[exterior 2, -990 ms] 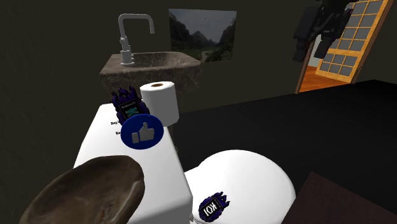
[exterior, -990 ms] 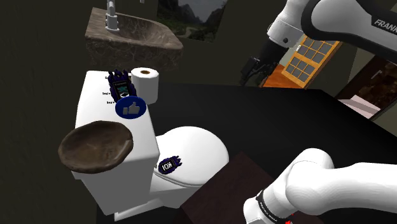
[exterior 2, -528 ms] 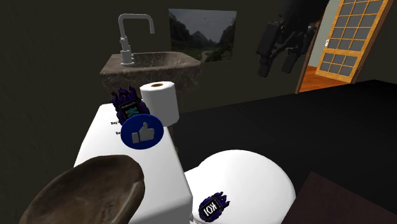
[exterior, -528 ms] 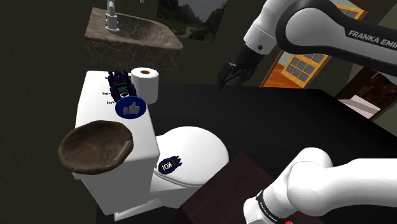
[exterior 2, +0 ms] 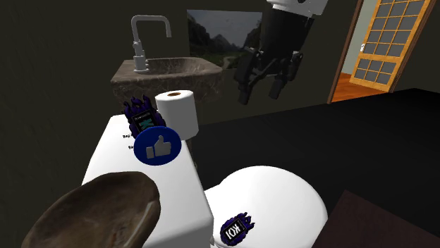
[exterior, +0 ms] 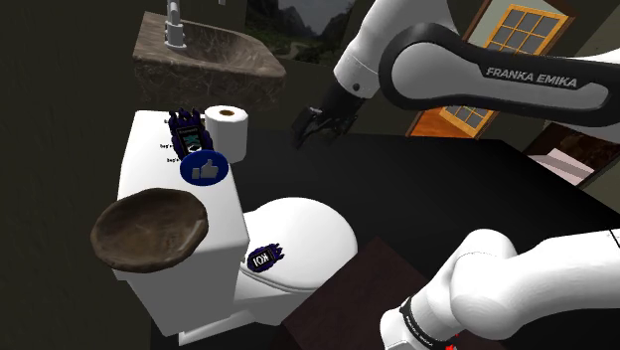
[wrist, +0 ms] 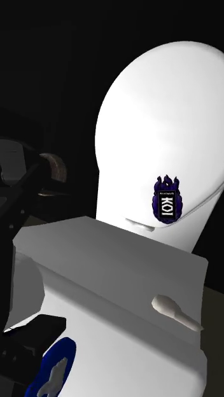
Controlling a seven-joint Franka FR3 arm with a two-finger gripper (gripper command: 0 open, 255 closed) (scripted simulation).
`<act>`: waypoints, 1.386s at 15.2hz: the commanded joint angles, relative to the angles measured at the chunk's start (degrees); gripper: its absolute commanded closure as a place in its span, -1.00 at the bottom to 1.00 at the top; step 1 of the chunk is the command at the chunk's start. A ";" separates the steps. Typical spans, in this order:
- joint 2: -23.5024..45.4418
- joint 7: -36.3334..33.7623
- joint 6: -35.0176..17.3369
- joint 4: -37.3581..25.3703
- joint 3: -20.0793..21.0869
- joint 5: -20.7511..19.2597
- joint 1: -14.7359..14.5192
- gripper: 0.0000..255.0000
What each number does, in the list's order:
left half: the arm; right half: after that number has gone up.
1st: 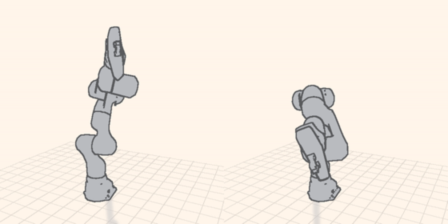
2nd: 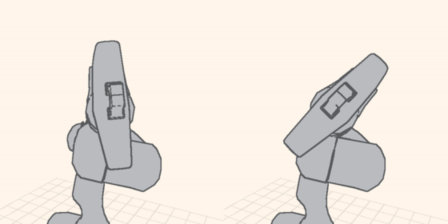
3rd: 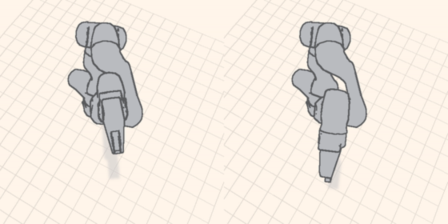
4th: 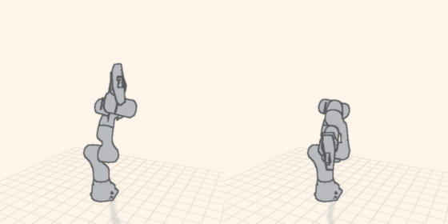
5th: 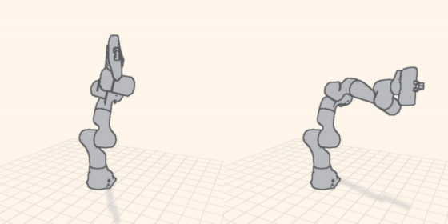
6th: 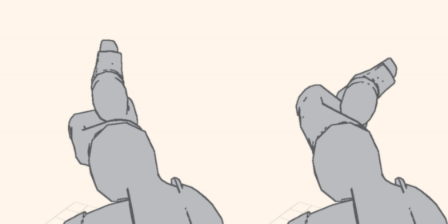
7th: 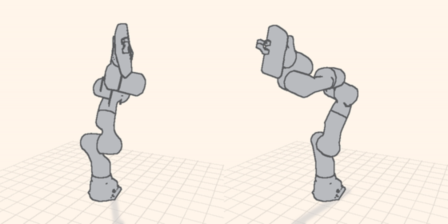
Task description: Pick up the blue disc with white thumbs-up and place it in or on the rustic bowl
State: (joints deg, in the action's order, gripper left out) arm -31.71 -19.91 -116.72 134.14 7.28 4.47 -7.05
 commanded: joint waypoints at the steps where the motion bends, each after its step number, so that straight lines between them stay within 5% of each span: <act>1: 2.23 -1.54 -3.38 -0.15 1.65 0.57 -0.69 -1.00; 13: 20.99 -12.19 -19.54 -9.50 11.32 -2.92 -2.45 -1.00; 21: 26.05 -14.08 -25.02 -9.00 12.15 -5.41 -2.13 -1.00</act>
State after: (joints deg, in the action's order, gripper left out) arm -6.50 -33.62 -140.83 125.06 19.29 -0.48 -9.23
